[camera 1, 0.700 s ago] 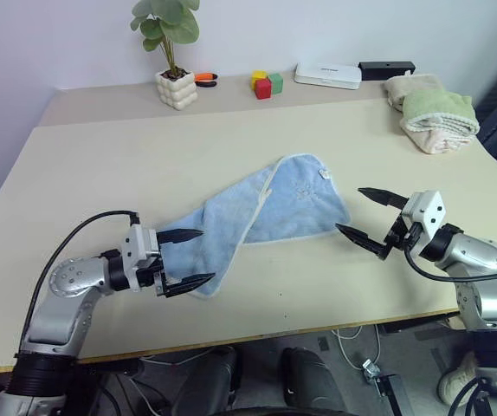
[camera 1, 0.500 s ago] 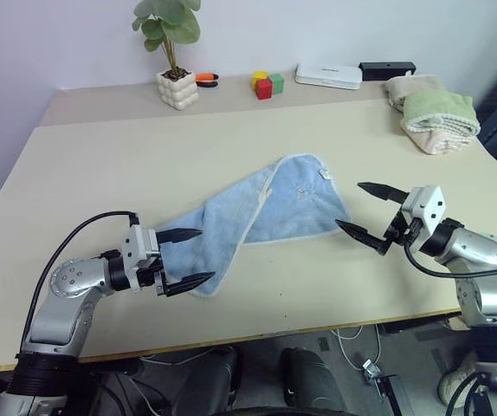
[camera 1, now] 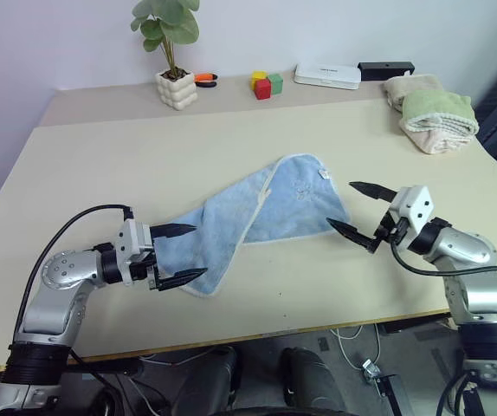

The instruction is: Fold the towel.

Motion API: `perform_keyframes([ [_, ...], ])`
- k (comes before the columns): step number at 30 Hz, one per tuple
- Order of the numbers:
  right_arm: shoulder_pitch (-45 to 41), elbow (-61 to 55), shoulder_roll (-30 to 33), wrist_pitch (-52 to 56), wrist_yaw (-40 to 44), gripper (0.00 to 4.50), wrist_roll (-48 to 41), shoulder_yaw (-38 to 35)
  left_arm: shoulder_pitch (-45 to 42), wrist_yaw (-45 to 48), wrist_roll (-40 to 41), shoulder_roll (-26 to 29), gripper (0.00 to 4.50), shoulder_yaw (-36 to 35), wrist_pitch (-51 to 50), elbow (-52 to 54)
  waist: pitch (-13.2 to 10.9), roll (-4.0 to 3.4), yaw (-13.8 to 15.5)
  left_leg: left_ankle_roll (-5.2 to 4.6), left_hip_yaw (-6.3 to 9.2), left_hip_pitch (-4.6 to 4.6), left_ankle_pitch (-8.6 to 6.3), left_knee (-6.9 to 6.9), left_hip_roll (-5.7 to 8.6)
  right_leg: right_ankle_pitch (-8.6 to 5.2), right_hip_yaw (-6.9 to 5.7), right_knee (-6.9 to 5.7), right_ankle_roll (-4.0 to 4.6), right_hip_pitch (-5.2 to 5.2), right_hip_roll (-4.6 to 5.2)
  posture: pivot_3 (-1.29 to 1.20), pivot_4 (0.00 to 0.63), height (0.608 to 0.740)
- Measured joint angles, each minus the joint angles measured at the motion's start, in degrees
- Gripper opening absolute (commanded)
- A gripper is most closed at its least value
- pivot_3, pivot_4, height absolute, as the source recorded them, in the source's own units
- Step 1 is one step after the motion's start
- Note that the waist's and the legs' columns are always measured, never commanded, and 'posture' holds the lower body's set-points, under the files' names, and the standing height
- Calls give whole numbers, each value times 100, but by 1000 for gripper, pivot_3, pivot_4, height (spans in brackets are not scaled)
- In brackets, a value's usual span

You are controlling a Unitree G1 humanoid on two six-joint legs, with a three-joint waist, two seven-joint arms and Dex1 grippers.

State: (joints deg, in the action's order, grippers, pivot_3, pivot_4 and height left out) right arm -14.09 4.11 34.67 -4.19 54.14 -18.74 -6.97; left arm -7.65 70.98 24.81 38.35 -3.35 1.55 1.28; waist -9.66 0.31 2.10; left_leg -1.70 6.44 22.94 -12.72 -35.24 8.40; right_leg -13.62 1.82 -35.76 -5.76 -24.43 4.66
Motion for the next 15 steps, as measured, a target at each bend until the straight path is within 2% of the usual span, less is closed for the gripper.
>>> perform_keyframes([
  [4, 34, -361, -67, 66, -264, 4500, 20, 20, -136, 426, 61, 256, 4460, 69, -152, -34, -3, -1, 4, 3, 0, 1, 2, -1, 0, 0, 0, -10, 0, -4, 0, 0, 150, 740],
  [7, 145, -717, -132, 94, -431, 4500, 41, 50, -462, 762, -224, 472, 4460, 322, 88, -217, -1, -2, 17, 7, 3, -1, 4, -3, 0, -6, -3, -14, 11, -1, 1, 0, 150, 740],
  [15, 100, -872, -485, 114, -848, 4500, 192, 294, -830, 860, -700, 441, 4460, 863, 231, -350, -2, -2, -13, 10, 1, -3, 7, -2, 0, 0, -2, -25, 8, -8, 0, 0, 150, 740],
])
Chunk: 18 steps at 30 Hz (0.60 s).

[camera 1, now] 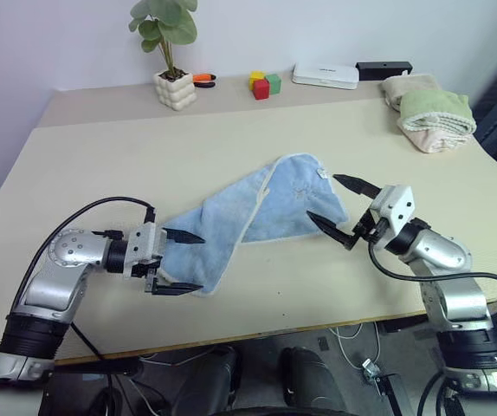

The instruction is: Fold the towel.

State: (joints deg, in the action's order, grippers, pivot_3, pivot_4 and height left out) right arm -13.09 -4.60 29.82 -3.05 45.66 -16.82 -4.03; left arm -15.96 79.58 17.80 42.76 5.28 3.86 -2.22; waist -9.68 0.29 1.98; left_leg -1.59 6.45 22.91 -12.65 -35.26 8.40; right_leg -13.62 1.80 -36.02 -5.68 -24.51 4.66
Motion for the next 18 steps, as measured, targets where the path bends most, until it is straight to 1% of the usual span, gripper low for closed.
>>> perform_keyframes([
  [5, -37, 0, -150, -66, -176, 4500, 90, 57, 7, 1, -417, -180, 4460, 501, 323, 5, -1, 3, 11, 0, 0, 0, 1, -1, 0, 3, 0, 0, -5, 0, 0, 0, 150, 740],
  [9, -35, 0, -158, -111, -205, 4500, 91, 57, -17, -103, -710, -185, 4460, 698, 455, 41, -1, 2, 11, 1, 0, 0, 1, -1, 0, 3, 0, -2, -5, 0, 0, 0, 150, 740],
  [12, -9, -1, -157, -111, -249, 4500, 88, 53, -19, -333, -1120, -174, 4460, 800, 742, -57, -1, 2, 6, 1, 0, -1, 2, 0, 0, 3, 0, -2, -5, 0, 0, 0, 150, 740],
  [13, 11, -2, -157, -111, -255, 4500, 88, 52, -21, -370, -1162, -173, 4233, 810, 809, -47, 0, 1, 11, 1, 1, -4, 2, 0, 0, 3, -1, -2, -6, 2, 0, 0, 150, 740],
  [15, 78, -4, -154, -111, -257, 4500, 88, 52, -18, -404, -1193, -161, 3629, 865, 777, -25, 1, -1, 14, 1, 1, -14, 2, 0, 0, 2, 0, -3, -3, 11, 0, 0, 150, 740],
  [18, 114, -4, -126, -111, -257, 4500, 88, 49, 68, -422, -1209, -118, 2171, 941, 529, 81, 2, -3, 17, 1, 1, -39, 1, 0, 0, -5, 0, -3, 8, 41, 0, 0, 150, 740],
])
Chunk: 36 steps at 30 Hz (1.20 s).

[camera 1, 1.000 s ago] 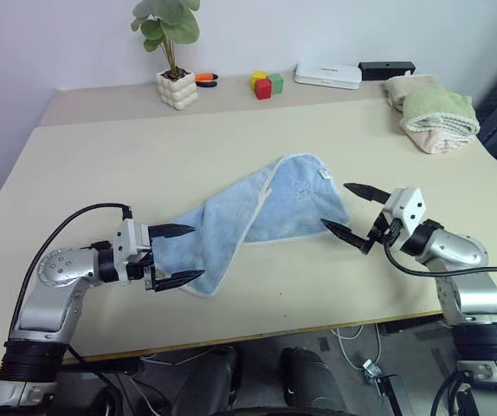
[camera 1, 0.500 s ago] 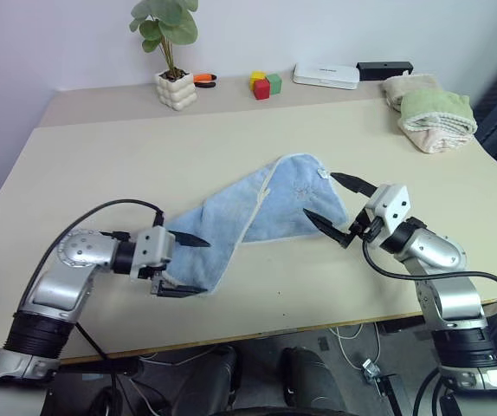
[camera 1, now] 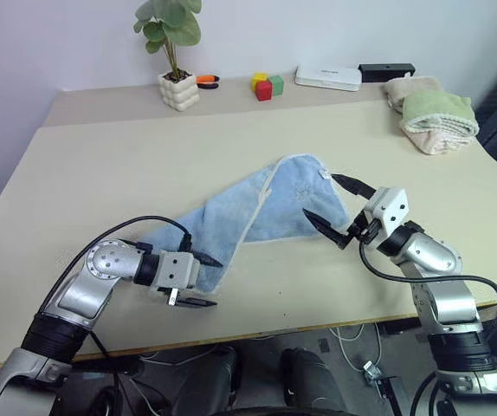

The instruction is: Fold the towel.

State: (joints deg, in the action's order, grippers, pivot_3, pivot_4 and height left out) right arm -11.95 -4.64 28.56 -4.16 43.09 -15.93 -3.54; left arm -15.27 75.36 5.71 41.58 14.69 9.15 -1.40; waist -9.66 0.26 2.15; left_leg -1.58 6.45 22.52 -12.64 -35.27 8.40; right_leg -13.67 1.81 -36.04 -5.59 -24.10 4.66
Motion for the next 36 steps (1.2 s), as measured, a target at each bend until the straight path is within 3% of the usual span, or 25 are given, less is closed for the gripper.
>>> perform_keyframes([
  [3, -17, 0, 14, 0, 0, 4500, -1, -5, 23, -127, -27, 1, 587, 33, -132, 20, 0, 0, -1, 0, 1, -12, 0, 0, -1, -2, 0, 0, 1, 15, 1, 0, 150, 740],
  [4, -45, 4, 14, 0, 1, 4500, -1, -5, 23, -164, -27, 1, 190, 33, -170, 22, 0, 0, -5, 0, 1, -12, 0, 0, -1, -2, 0, 0, 1, 15, 1, 0, 150, 740],
  [5, -92, 24, 14, -2, 2, 4500, 1, -4, 24, -219, -20, 1, 64, 20, -240, 37, 0, 1, -9, 0, 1, -12, 0, 0, -1, -2, -1, -1, 1, 14, 1, 0, 150, 740],
  [12, -486, 449, 0, -138, 11, 4500, 162, 44, 255, -509, 387, -10, 64, -297, -874, 171, -2, 3, -23, -1, 1, -6, 1, 4, -3, 1, -7, -3, -3, 0, 0, 0, 150, 740],
  [18, -718, 1203, 225, -288, 219, 4500, 600, 277, 92, -1250, 1683, -556, 64, -1476, -1806, 428, -10, 15, 6, 0, 6, -3, 1, -4, -3, 6, -20, -2, -11, -12, 0, 0, 150, 740],
  [22, -674, 1397, 721, -557, 681, 4500, 738, 361, -208, -1682, 2043, -631, 64, -1996, -2110, 489, -10, 14, -5, 0, 3, -1, 2, 0, -3, 11, -20, 0, -20, 0, 1, 0, 150, 740],
  [29, -610, 1691, 1546, -1268, 1058, 4500, 1263, 431, -260, -1907, 1949, -773, 64, -2010, -1974, 351, -11, 16, -13, 2, 3, -1, 1, 1, -4, 8, -19, 0, -16, 0, 1, 0, 150, 740],
  [36, -790, 2165, 1564, -2019, 579, 4500, 2303, 894, -359, -1918, 1884, -870, 64, -1958, -1920, 327, -12, 17, -16, 3, 1, -1, 2, 2, -4, 9, -17, 0, -16, -1, 1, 0, 150, 740],
])
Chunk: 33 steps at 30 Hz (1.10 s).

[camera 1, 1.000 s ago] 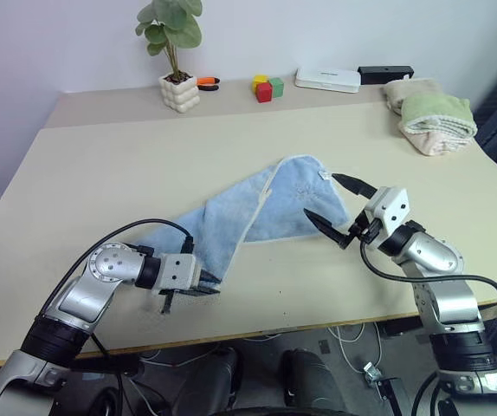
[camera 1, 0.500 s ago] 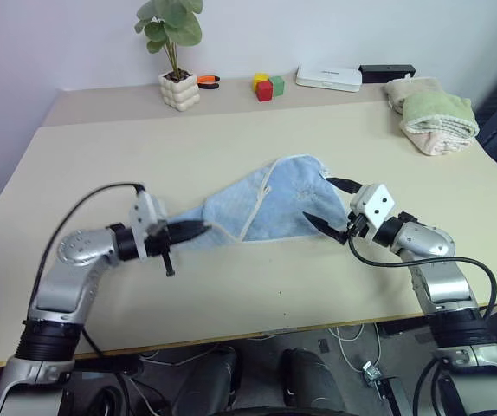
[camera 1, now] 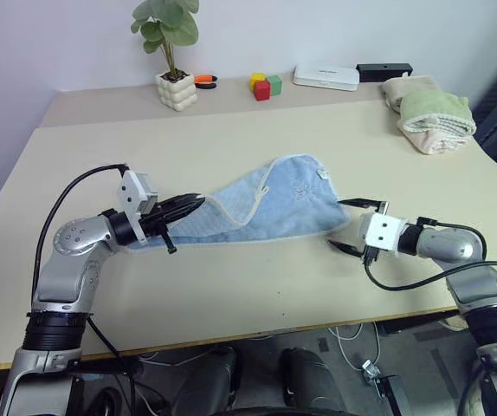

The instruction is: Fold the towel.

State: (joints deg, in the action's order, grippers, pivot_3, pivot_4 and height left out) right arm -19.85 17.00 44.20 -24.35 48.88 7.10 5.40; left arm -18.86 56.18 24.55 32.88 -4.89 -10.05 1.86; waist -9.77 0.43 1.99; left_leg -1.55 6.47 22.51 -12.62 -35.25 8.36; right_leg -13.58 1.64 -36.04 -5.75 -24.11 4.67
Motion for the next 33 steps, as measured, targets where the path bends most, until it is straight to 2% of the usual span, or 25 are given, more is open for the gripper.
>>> perform_keyframes([
  [4, -212, 253, -1, -203, -209, 4500, 282, 105, -20, 8, -11, -3, 64, 2, 8, -4, 0, 1, 1, 2, 0, 0, 1, -2, 0, 0, -1, 0, 2, 2, 0, 0, 150, 740],
  [5, -295, 349, -1, -250, -239, 3932, 353, 161, -22, 8, -12, -2, 0, 1, 7, -7, 0, 1, -1, 2, 0, -1, 1, -3, 0, 0, -1, 0, 3, 2, 0, 0, 150, 740],
  [7, -439, 535, -22, -291, -303, 3140, 487, 298, -34, 5, -10, 2, 0, -4, 5, -5, 0, 3, -8, 3, 0, -2, 2, -4, 0, 1, -1, 0, 4, 4, -1, 0, 150, 740],
  [13, -704, 954, -106, -322, -459, 64, 784, 594, -33, -21, -10, 8, 0, -12, -67, 22, 0, 3, -4, 4, 0, -2, 3, -6, 0, 1, -1, 0, 8, 5, -1, 0, 150, 740],
  [21, -664, 778, -87, -3, 28, 64, 366, 582, -32, -94, 39, 20, 0, -80, -141, 49, 0, 3, -1, 4, 2, -2, 3, -3, 0, 4, -1, 0, 3, 3, -1, 0, 150, 740],
  [26, 210, -795, 400, 1291, 1298, 64, -977, 397, -132, -27, 250, 261, 0, -333, -349, -5, -4, 3, 18, 4, 13, 9, 1, 3, -2, 5, -12, -1, 0, -7, 0, 0, 150, 740],
  [31, 775, -2428, 1321, 2713, 2084, 64, -2086, -206, -235, 121, 292, 353, 0, -396, -339, -243, -10, 2, 9, 5, 11, 19, 0, -5, -3, -6, -11, 1, 18, -11, 2, 0, 150, 740],
  [33, 1310, -3065, 1759, 3248, 2355, 64, -2498, -498, -291, 148, 294, 331, 0, -376, -324, -316, -11, 3, 40, 5, 15, 30, 0, -5, -5, -8, -19, 5, 18, -16, 5, 0, 150, 740],
])
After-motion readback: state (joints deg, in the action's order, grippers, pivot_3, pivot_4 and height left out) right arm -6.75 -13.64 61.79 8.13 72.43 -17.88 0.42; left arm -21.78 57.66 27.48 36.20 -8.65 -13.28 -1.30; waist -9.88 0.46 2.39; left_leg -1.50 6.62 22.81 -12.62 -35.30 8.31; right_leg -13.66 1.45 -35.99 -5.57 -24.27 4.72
